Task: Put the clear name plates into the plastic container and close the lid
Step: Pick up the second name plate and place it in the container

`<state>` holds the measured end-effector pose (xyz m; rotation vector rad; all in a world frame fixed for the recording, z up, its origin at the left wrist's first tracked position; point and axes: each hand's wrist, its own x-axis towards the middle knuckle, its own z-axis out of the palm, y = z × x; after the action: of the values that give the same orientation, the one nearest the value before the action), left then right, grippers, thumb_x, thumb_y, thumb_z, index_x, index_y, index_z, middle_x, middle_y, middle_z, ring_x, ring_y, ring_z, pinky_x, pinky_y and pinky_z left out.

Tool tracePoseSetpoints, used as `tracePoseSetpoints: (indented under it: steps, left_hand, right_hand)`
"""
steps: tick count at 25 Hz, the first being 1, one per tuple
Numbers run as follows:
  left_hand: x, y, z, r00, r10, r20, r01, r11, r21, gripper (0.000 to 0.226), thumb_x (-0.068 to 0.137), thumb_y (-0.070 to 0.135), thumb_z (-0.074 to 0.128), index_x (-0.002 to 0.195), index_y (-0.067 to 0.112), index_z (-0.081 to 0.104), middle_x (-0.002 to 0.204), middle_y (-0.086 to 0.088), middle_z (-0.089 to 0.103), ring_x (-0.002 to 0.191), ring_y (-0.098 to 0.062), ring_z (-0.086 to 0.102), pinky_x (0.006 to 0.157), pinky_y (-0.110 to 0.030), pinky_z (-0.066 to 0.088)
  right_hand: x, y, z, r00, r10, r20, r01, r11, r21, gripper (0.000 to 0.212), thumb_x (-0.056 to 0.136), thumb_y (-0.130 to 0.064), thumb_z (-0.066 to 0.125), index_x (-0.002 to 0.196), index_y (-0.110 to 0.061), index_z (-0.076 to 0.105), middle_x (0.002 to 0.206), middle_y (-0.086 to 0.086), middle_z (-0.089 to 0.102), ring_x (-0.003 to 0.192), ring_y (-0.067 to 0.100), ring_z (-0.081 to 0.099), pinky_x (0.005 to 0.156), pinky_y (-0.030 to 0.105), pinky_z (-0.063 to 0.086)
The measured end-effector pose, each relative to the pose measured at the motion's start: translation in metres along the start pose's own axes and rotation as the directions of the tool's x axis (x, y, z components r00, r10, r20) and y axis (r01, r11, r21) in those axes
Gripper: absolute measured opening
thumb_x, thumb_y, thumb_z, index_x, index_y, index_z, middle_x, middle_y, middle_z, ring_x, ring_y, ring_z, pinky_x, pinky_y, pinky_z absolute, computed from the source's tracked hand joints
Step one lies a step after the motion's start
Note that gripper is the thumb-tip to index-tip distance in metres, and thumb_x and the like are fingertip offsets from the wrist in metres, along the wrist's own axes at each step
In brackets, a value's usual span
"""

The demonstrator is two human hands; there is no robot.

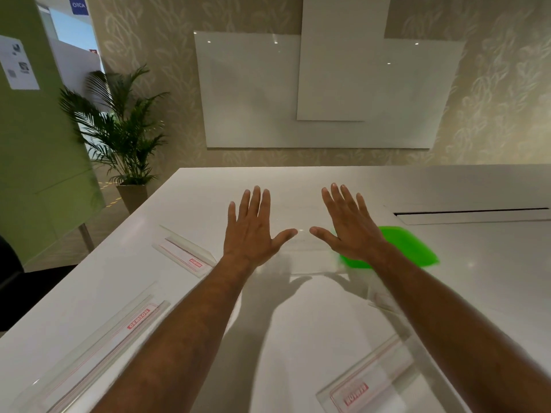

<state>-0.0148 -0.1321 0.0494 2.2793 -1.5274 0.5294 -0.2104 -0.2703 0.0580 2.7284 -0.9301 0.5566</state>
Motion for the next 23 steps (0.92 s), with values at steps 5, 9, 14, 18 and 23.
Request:
tracePoseSetpoints:
  steps: [5, 9, 14, 18, 23]
  left_hand:
    - [-0.039, 0.018, 0.001, 0.999, 0.012, 0.037, -0.01, 0.999, -0.04, 0.106, 0.079, 0.087, 0.018, 0.156, 0.019, -0.013, 0.166, -0.005, -0.014, 0.152, -0.026, -0.014, 0.122, -0.054, 0.0]
    - [-0.067, 0.039, -0.007, 0.993, 0.067, 0.099, -0.056, 0.992, -0.115, 0.108, 0.076, 0.086, 0.013, 0.156, 0.019, -0.013, 0.166, -0.003, -0.015, 0.152, -0.023, -0.016, 0.123, -0.052, -0.003]
    - [-0.1, 0.078, -0.025, 0.968, 0.159, 0.197, -0.103, 0.958, -0.267, 0.102, 0.079, 0.084, 0.023, 0.158, 0.022, 0.005, 0.167, 0.001, 0.006, 0.154, -0.02, -0.001, 0.124, -0.049, 0.004]
    - [-0.132, 0.096, -0.042, 0.956, 0.188, 0.225, -0.075, 0.898, -0.434, 0.077, 0.079, 0.08, 0.046, 0.137, 0.031, 0.051, 0.139, 0.01, 0.057, 0.129, -0.013, 0.048, 0.108, -0.037, 0.04]
    - [-0.157, 0.11, -0.057, 0.888, 0.237, 0.394, 0.034, 0.821, -0.57, 0.058, 0.066, 0.075, 0.066, 0.103, 0.031, 0.072, 0.087, 0.014, 0.074, 0.079, -0.002, 0.066, 0.075, -0.025, 0.054]
  right_hand:
    - [-0.04, 0.004, 0.002, 0.999, 0.044, 0.024, -0.045, 0.999, 0.027, 0.091, 0.087, -0.077, 0.014, 0.153, -0.022, -0.015, 0.162, 0.009, -0.018, 0.149, 0.025, -0.018, 0.12, 0.056, -0.002]
    - [-0.072, 0.002, -0.008, 0.998, 0.055, 0.02, -0.056, 0.996, 0.065, 0.09, 0.087, -0.076, 0.016, 0.153, -0.023, -0.017, 0.162, 0.008, -0.019, 0.149, 0.024, -0.019, 0.12, 0.054, -0.004]
    - [-0.115, 0.001, -0.029, 1.0, 0.008, -0.029, -0.001, 0.974, 0.227, 0.089, 0.087, -0.076, 0.022, 0.155, -0.026, -0.005, 0.165, 0.002, -0.008, 0.151, 0.017, -0.012, 0.121, 0.045, -0.005]
    - [-0.161, 0.002, -0.045, 0.999, -0.035, -0.011, 0.036, 0.91, 0.414, 0.074, 0.087, -0.072, 0.036, 0.148, -0.029, 0.035, 0.155, -0.003, 0.037, 0.143, 0.013, 0.033, 0.118, 0.041, 0.028]
    - [-0.202, 0.011, -0.047, 0.991, -0.134, 0.027, 0.095, 0.818, 0.567, 0.045, 0.085, -0.057, 0.061, 0.116, -0.026, 0.07, 0.105, -0.018, 0.071, 0.096, -0.002, 0.065, 0.083, 0.027, 0.055]
